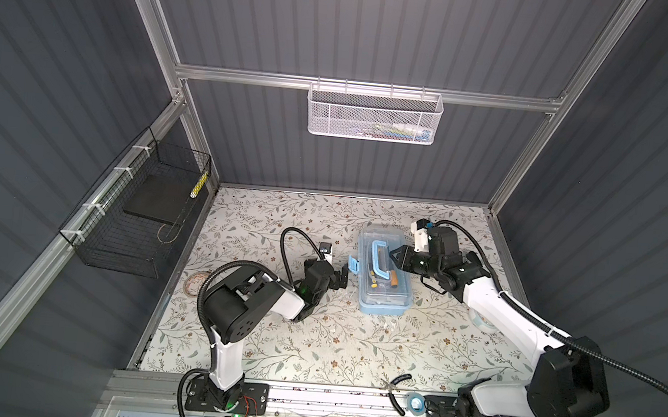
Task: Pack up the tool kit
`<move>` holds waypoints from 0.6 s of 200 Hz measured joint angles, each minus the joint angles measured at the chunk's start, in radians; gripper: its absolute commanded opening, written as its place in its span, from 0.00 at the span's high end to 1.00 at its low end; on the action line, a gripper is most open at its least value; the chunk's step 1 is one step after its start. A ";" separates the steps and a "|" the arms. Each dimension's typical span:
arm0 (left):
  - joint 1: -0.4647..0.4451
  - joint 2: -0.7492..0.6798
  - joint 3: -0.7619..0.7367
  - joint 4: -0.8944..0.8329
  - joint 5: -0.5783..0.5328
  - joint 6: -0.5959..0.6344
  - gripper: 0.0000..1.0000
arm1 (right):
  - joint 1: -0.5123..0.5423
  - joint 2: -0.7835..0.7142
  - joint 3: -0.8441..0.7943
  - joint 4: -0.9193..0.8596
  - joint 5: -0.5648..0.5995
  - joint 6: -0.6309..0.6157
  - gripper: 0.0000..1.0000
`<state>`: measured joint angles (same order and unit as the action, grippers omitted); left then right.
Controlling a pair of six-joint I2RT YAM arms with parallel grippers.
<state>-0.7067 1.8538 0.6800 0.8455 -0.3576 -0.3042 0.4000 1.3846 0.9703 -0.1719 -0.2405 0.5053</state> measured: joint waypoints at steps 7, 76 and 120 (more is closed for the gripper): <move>0.000 -0.010 0.000 -0.003 0.007 -0.003 0.01 | 0.000 0.000 0.000 0.000 0.000 0.000 0.69; 0.002 -0.068 0.010 -0.070 0.122 -0.039 0.06 | 0.000 0.001 -0.003 0.001 -0.007 0.000 0.69; 0.003 -0.096 0.041 -0.138 0.168 -0.082 0.08 | 0.000 0.008 -0.006 0.008 -0.020 0.000 0.69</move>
<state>-0.7033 1.7580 0.7212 0.7074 -0.1898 -0.3862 0.4000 1.3930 0.9642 -0.1642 -0.2607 0.5056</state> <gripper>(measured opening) 0.932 0.313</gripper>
